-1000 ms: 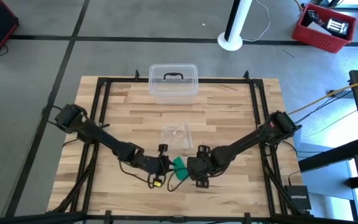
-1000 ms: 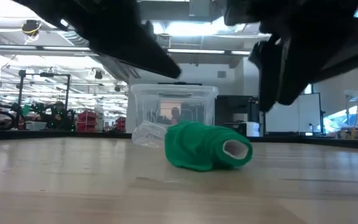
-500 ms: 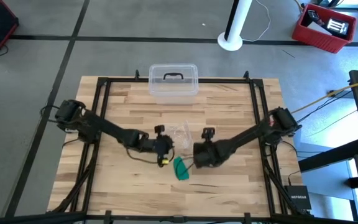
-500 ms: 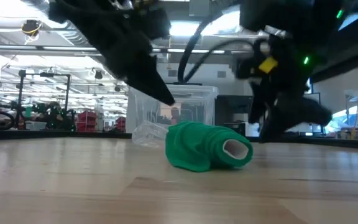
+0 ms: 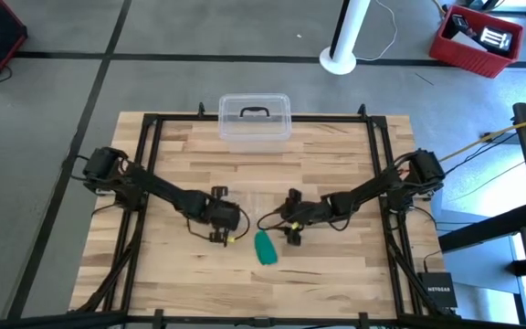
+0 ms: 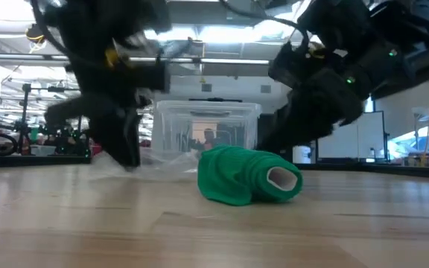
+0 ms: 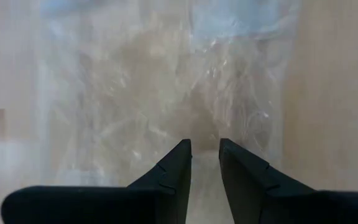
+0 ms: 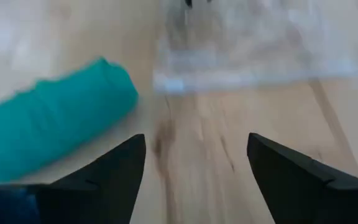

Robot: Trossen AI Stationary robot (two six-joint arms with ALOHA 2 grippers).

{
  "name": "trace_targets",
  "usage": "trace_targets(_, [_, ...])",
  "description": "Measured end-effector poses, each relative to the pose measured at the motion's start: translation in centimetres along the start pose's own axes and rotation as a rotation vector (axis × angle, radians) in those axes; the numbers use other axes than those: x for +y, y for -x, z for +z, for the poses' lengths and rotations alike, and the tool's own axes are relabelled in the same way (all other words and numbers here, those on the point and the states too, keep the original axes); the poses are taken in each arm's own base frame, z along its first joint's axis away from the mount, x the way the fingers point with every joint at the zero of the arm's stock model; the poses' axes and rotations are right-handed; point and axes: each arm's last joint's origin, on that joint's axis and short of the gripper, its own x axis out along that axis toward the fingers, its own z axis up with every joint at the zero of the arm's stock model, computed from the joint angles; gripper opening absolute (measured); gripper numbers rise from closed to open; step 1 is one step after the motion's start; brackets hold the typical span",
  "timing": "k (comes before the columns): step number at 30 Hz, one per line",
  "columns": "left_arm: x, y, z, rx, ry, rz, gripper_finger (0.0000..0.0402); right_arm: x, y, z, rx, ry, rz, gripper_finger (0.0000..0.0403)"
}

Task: Roll bandage
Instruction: Prepare the transparent zip bag

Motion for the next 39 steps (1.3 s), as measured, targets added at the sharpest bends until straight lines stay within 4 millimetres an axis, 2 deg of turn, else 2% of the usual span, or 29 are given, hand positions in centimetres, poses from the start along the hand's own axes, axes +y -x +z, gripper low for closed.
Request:
trace_targets(4, [-0.9,3.1,0.2,-0.117,0.068,0.003,0.0076,0.1,-0.4,1.2,-0.131,0.145,-0.013,0.0285])
trace_targets(7, [-1.6,5.1,0.1,-0.198,0.138,0.028,0.0076,-0.1,-0.6,1.4,-0.126,0.399,-0.113,0.0285])
trace_targets(11, [-2.7,5.9,-0.2,-0.253,0.189,0.056,0.0076,-1.0,-1.7,1.7,-0.098,0.697,-0.17,0.0285])
trace_targets(16, [-3.0,4.1,-0.9,-0.243,0.225,0.133,0.0076,-3.0,-4.0,1.2,0.003,0.89,-0.219,0.0285])
trace_targets(21, [-2.5,1.4,-2.0,-0.227,0.26,0.183,0.0076,-4.1,-5.8,2.2,-0.013,0.979,-0.194,0.0285])
trace_targets(25, [-2.4,0.0,-2.6,-0.27,0.304,0.179,0.0076,-4.5,-6.8,2.9,-0.039,1.027,-0.118,0.0283])
trace_targets(31, [-2.4,-1.9,-4.5,-0.233,0.385,0.197,0.0076,-4.7,-7.2,3.1,0.143,1.069,-0.108,0.0247])
trace_targets(35, [-2.4,-2.6,-5.3,-0.236,0.429,0.203,0.0076,-4.6,-7.3,3.4,0.073,1.065,0.01,0.0219])
trace_targets(39, [-2.8,-2.6,-5.3,-0.268,0.411,0.181,0.0076,-4.2,-7.9,4.0,-0.058,1.062,-0.014,0.0198])
